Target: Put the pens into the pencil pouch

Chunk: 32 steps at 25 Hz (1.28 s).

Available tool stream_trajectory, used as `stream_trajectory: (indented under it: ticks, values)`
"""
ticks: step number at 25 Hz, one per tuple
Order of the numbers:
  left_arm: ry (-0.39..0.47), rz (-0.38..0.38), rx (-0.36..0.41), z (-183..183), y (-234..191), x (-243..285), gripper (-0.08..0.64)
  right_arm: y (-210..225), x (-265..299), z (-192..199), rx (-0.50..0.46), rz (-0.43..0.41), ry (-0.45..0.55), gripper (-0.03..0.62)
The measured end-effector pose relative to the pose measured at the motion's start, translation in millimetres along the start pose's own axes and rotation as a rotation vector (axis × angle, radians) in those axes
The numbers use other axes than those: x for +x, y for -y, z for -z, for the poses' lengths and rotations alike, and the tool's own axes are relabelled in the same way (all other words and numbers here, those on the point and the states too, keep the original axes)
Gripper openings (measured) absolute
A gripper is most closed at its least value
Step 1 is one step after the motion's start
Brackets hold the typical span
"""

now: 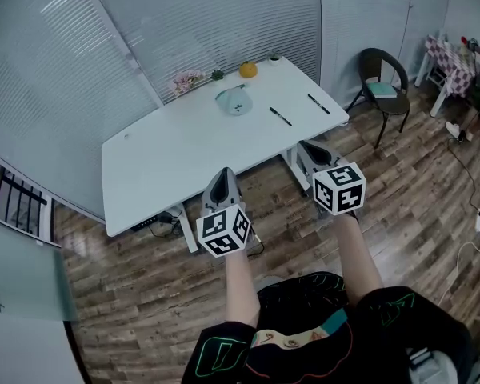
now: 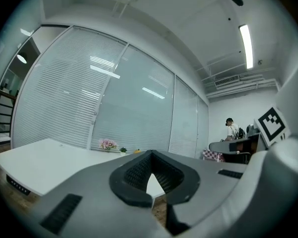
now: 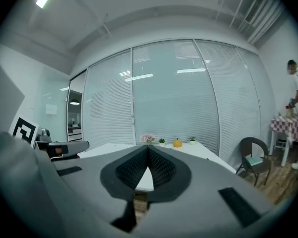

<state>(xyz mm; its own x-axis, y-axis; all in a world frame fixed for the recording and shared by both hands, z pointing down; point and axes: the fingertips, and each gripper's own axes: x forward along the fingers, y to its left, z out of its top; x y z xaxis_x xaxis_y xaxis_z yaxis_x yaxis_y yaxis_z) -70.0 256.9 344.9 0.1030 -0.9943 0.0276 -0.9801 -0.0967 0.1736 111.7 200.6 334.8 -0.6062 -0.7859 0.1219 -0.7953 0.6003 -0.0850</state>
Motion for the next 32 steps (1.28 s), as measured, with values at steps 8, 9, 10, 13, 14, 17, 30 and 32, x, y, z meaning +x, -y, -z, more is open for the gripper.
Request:
stream_trajectory:
  ticks: [8, 9, 10, 13, 14, 17, 30, 32]
  values:
    - [0.006, 0.026, -0.019, -1, -2, 15, -0.005, 11, 8, -2, 0.010, 0.004, 0.000, 0.002]
    - [0.005, 0.028, -0.018, -2, -1, 17, -0.005, 15, 7, -4, 0.015, 0.010, 0.004, 0.002]
    - [0.005, 0.030, -0.018, -2, 0, 19, -0.005, 18, 7, -5, 0.019, 0.015, 0.007, 0.002]
    - [0.010, 0.026, -0.016, -6, -2, 24, -0.005, 24, 11, -10, 0.024, 0.017, 0.014, 0.002]
    - [0.012, 0.024, -0.015, -8, -3, 27, -0.005, 26, 12, -11, 0.024, 0.015, 0.015, 0.002]
    - [0.013, 0.021, -0.016, -9, -5, 30, -0.005, 29, 17, -12, 0.026, 0.008, 0.016, 0.002]
    - [0.001, 0.002, -0.087, 6, -63, 102, -0.005, 45, 103, 3, 0.034, -0.024, -0.023, 0.002]
    - [-0.007, 0.034, -0.080, 9, -61, 122, -0.005, 70, 114, 1, 0.071, 0.032, -0.014, 0.002]
